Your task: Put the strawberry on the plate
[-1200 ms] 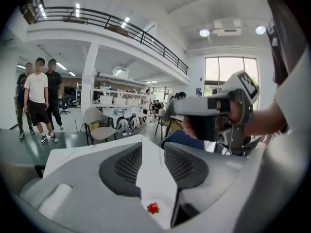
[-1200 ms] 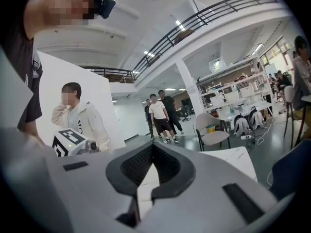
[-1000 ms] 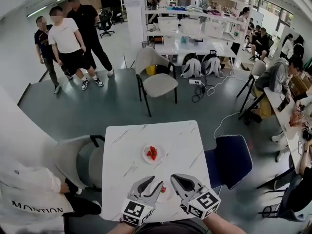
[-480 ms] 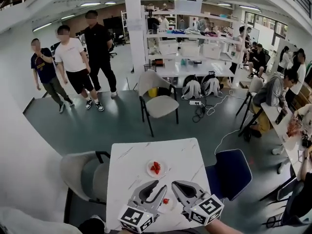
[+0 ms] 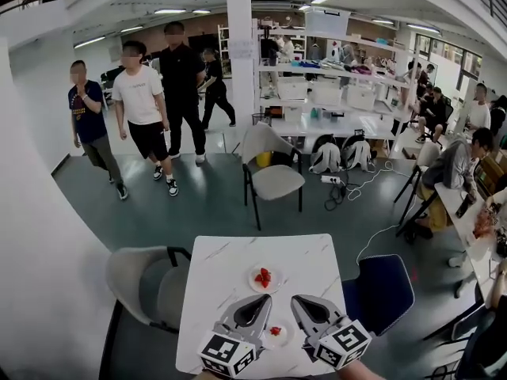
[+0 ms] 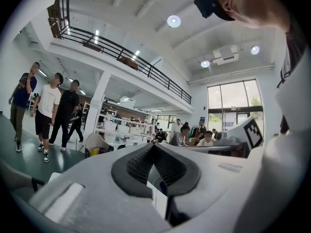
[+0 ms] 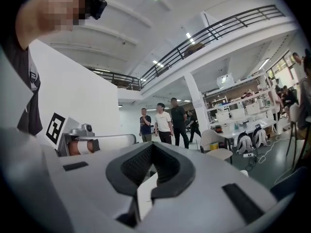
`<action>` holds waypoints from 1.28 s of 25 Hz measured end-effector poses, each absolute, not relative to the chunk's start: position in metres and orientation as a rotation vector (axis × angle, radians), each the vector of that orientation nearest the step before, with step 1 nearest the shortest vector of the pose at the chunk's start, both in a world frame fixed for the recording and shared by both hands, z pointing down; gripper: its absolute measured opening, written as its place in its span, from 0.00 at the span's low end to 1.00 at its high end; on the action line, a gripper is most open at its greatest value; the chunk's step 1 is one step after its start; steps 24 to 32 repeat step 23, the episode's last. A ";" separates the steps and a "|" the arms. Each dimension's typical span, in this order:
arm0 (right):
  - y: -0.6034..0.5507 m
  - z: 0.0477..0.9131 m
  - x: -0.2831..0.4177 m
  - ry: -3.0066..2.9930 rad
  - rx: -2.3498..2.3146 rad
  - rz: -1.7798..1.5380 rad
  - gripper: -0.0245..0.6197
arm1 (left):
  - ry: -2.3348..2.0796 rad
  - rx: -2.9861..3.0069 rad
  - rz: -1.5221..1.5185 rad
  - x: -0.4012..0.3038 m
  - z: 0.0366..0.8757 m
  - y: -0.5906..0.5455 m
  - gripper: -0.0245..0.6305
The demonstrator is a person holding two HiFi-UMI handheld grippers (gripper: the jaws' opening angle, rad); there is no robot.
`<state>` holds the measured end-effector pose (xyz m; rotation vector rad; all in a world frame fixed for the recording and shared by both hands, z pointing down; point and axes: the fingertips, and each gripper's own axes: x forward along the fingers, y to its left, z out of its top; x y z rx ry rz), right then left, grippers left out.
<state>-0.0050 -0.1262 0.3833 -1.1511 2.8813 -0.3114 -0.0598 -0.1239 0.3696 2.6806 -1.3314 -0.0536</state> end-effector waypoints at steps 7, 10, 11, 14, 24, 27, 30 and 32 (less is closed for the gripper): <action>-0.124 0.388 0.000 2.888 -1.149 -0.310 0.04 | -1.314 2.685 -0.042 -0.049 0.375 -0.125 0.05; -0.125 0.384 0.000 2.881 -1.162 -0.305 0.04 | -1.304 2.689 -0.037 -0.048 0.373 -0.126 0.05; -0.124 0.384 0.000 2.881 -1.165 -0.303 0.04 | -1.302 2.690 -0.037 -0.047 0.373 -0.125 0.05; -0.123 0.386 0.001 2.884 -1.161 -0.301 0.04 | -1.306 2.690 -0.039 -0.046 0.374 -0.124 0.05; -0.123 0.395 0.011 2.891 -1.162 -0.305 0.04 | -1.315 2.677 -0.036 -0.036 0.382 -0.123 0.05; -0.123 0.395 0.011 2.891 -1.162 -0.305 0.04 | -1.315 2.677 -0.036 -0.036 0.382 -0.123 0.05; -0.123 0.395 0.011 2.891 -1.162 -0.305 0.04 | -1.315 2.677 -0.036 -0.036 0.382 -0.123 0.05; -0.123 0.395 0.011 2.891 -1.162 -0.305 0.04 | -1.315 2.677 -0.036 -0.036 0.382 -0.123 0.05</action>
